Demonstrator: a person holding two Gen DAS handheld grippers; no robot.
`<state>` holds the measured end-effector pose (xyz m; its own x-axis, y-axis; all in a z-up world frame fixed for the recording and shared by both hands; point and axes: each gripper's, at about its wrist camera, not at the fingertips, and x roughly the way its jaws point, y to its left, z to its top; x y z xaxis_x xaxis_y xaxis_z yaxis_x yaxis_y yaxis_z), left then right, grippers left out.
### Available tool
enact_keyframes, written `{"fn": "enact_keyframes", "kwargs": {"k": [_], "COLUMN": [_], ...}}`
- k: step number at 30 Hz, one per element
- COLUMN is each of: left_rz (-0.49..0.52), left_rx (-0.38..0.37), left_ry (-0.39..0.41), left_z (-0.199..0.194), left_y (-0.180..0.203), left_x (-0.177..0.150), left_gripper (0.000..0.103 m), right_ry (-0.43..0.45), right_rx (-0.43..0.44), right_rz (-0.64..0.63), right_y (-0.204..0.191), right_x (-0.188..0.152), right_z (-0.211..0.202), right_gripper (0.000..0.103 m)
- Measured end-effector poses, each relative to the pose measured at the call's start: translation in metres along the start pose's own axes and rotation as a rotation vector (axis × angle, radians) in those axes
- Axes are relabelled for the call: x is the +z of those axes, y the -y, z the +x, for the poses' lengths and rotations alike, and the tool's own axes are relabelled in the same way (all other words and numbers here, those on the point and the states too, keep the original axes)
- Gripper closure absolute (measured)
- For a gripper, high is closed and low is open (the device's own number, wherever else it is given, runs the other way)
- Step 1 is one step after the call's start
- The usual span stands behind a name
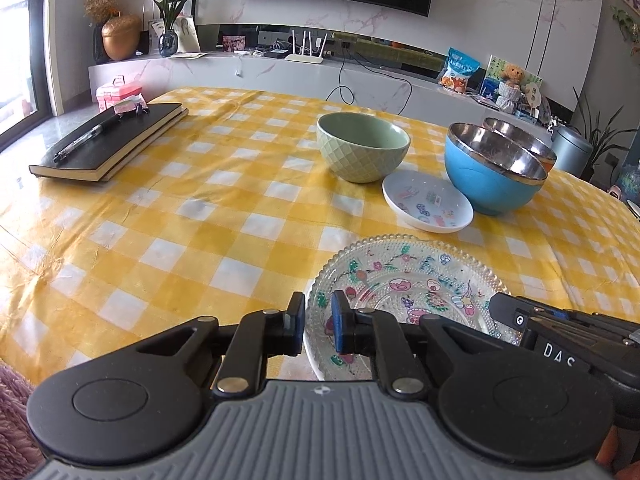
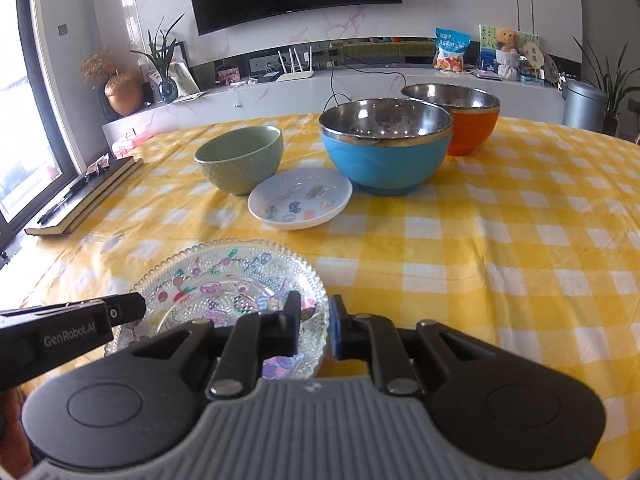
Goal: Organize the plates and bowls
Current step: 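Lower the glass plate onto the Fruity plate and open the right gripper, then move the right gripper to the small white sticker plate and grasp its rim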
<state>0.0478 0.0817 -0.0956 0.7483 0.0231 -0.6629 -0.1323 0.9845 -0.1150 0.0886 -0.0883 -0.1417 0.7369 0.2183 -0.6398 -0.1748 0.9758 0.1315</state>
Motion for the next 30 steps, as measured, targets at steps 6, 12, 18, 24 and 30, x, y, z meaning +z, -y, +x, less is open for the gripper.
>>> {"fn": "enact_keyframes", "kwargs": {"k": [6, 12, 18, 24, 30], "left_rz": [0.011, 0.000, -0.059, -0.087, -0.088], "left_rx": [0.017, 0.006, -0.059, -0.129, -0.173], "left_ry": [0.016, 0.078, 0.078, 0.052, 0.062], "left_z": [-0.003, -0.017, -0.026, -0.020, -0.002], "left_y": [0.001, -0.001, 0.002, 0.011, 0.023], "left_x": [0.000, 0.005, 0.018, 0.040, 0.061], "left_gripper": [0.086, 0.069, 0.057, 0.056, 0.051], "right_ry": [0.007, 0.056, 0.065, 0.080, 0.094], "right_rx": [-0.016, 0.001, -0.004, -0.010, -0.008], "right_rz": [-0.075, -0.011, 0.072, 0.113, 0.162], "right_y": [-0.008, 0.002, 0.016, 0.026, 0.039], "right_x": [-0.003, 0.003, 0.009, 0.020, 0.033], "right_z": [0.000, -0.014, -0.023, -0.023, -0.015], "right_gripper": [0.075, 0.056, 0.050, 0.048, 0.048]}}
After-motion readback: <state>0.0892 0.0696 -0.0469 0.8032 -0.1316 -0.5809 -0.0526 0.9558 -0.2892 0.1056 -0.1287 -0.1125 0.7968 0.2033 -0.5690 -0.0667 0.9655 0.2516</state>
